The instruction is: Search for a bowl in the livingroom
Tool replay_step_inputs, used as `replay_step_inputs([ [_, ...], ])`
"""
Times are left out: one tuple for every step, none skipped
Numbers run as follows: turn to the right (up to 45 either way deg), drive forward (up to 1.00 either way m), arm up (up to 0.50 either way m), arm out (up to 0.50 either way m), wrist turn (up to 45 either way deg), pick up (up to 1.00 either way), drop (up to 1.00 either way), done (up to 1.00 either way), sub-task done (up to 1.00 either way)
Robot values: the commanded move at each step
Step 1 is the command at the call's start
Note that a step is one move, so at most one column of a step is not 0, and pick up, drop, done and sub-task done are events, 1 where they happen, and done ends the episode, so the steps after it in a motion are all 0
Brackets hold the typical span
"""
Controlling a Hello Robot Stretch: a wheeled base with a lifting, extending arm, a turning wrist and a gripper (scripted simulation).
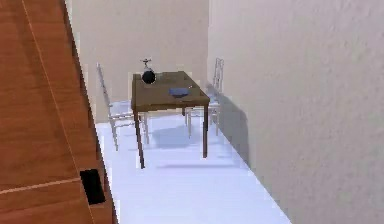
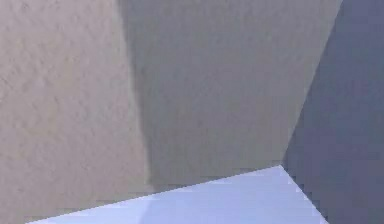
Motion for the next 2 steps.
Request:
replay_step_inputs([
  [0.0,0.95,0.00,0.00,0.0,0.00,0.00,0.00,0.00],
  [-45.0,0.00,0.00,0.00,0.0,0.00,0.00,0.00,0.00],
])
